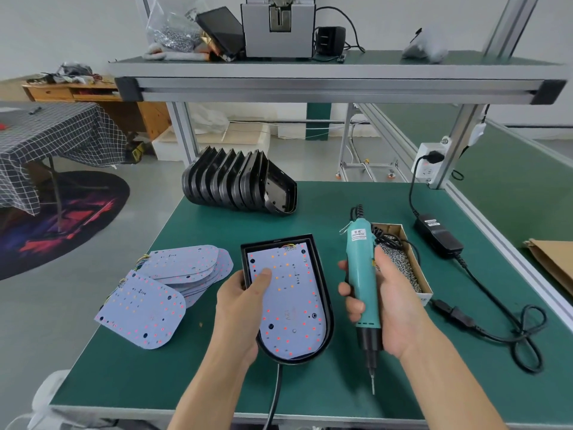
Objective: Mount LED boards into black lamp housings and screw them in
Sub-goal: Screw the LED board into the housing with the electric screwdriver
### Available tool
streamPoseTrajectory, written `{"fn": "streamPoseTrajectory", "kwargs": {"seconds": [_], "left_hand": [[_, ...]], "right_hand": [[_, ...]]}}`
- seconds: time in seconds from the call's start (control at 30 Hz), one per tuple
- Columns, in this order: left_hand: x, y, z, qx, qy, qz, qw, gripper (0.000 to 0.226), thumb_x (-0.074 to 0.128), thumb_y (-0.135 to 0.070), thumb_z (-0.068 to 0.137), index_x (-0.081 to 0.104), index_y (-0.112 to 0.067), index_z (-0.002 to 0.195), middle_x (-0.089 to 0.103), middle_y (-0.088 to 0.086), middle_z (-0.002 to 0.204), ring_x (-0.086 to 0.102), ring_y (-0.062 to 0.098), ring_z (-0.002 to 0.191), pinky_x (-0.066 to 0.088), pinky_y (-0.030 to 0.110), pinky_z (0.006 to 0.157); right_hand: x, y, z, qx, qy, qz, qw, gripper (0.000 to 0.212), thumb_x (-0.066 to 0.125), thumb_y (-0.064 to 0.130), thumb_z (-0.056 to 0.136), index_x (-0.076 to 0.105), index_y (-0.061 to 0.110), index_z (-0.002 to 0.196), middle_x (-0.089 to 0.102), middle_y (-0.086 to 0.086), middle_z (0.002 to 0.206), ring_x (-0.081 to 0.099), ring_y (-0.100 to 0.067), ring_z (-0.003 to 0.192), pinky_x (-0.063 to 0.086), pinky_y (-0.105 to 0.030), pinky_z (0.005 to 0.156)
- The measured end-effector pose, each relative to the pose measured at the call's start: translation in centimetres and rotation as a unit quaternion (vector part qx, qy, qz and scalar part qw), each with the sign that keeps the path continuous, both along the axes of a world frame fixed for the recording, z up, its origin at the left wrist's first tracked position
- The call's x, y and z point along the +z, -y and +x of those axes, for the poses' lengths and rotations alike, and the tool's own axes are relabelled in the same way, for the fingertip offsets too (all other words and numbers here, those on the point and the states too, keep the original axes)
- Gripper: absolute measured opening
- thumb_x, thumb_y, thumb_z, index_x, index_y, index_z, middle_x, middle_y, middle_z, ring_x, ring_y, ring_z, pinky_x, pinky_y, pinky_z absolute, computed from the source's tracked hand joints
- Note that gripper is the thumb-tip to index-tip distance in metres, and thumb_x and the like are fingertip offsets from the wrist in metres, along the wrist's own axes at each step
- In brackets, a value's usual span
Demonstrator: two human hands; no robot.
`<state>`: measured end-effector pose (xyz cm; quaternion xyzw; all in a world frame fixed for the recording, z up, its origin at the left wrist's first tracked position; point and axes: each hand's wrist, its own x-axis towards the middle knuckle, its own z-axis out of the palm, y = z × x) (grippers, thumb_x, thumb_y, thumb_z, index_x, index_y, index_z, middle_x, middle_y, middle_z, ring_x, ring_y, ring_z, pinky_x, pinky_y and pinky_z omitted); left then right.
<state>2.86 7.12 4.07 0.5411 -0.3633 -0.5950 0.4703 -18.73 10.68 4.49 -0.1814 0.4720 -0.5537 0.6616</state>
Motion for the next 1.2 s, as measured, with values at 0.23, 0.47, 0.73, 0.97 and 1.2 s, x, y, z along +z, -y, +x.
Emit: {"fn": "streamPoseTrajectory", "kwargs": {"seconds": [0.23, 0.47, 0.73, 0.97, 1.2], "left_hand": [[0.2, -0.2, 0.2, 0.001, 0.000, -0.013, 1.000, 0.013, 0.068, -0.023, 0.101, 0.074, -0.012, 0.101, 0.081, 0.007, 0.101, 0.076, 0.034, 0.101, 0.058, 0.059, 0.095], [0.3, -0.2, 0.2, -0.007, -0.024, -0.011, 1.000, 0.014, 0.067, -0.023, 0.101, 0.074, -0.012, 0.107, 0.081, 0.006, 0.103, 0.077, 0.031, 0.099, 0.061, 0.054, 0.090], [0.4, 0.5, 0.5, 0.005, -0.084, 0.054, 0.995, 0.020, 0.060, -0.018, 0.105, 0.068, -0.007, 0.119, 0.080, 0.012, 0.107, 0.077, 0.035, 0.099, 0.062, 0.057, 0.087], [0.0, 0.2, 0.3, -0.033, -0.065, 0.032, 0.997, 0.018, 0.062, -0.009, 0.101, 0.070, -0.004, 0.116, 0.080, 0.011, 0.105, 0.079, 0.031, 0.094, 0.063, 0.043, 0.074], [0.9, -0.3, 0.0, -0.031, -0.084, 0.021, 0.996, 0.019, 0.060, -0.007, 0.102, 0.070, -0.004, 0.118, 0.079, 0.013, 0.108, 0.078, 0.034, 0.098, 0.062, 0.051, 0.085]], "right_hand": [[0.3, -0.4, -0.7, 0.001, -0.009, -0.018, 1.000, 0.073, 0.055, 0.083, 0.085, 0.079, 0.015, 0.096, 0.049, -0.007, 0.062, 0.035, -0.015, 0.040, 0.033, -0.022, 0.039], [1.4, -0.8, -0.3, -0.020, -0.018, -0.037, 0.999, 0.092, 0.047, 0.089, 0.083, 0.081, 0.006, 0.104, 0.049, -0.008, 0.058, 0.035, -0.015, 0.039, 0.033, -0.022, 0.038], [4.7, -1.8, 0.9, -0.122, 0.091, -0.280, 0.948, 0.031, 0.050, 0.044, 0.102, 0.066, 0.019, 0.107, 0.045, 0.009, 0.059, 0.036, -0.002, 0.041, 0.035, -0.017, 0.044], [7.6, -1.8, 3.6, -0.183, 0.051, -0.409, 0.893, 0.028, 0.038, 0.034, 0.105, 0.063, 0.022, 0.104, 0.048, 0.010, 0.055, 0.036, -0.005, 0.041, 0.034, -0.022, 0.048], [7.6, -1.6, 6.3, -0.193, -0.024, -0.441, 0.876, 0.015, 0.055, 0.026, 0.093, 0.062, 0.016, 0.101, 0.050, 0.003, 0.053, 0.039, -0.011, 0.038, 0.034, -0.019, 0.048]]}}
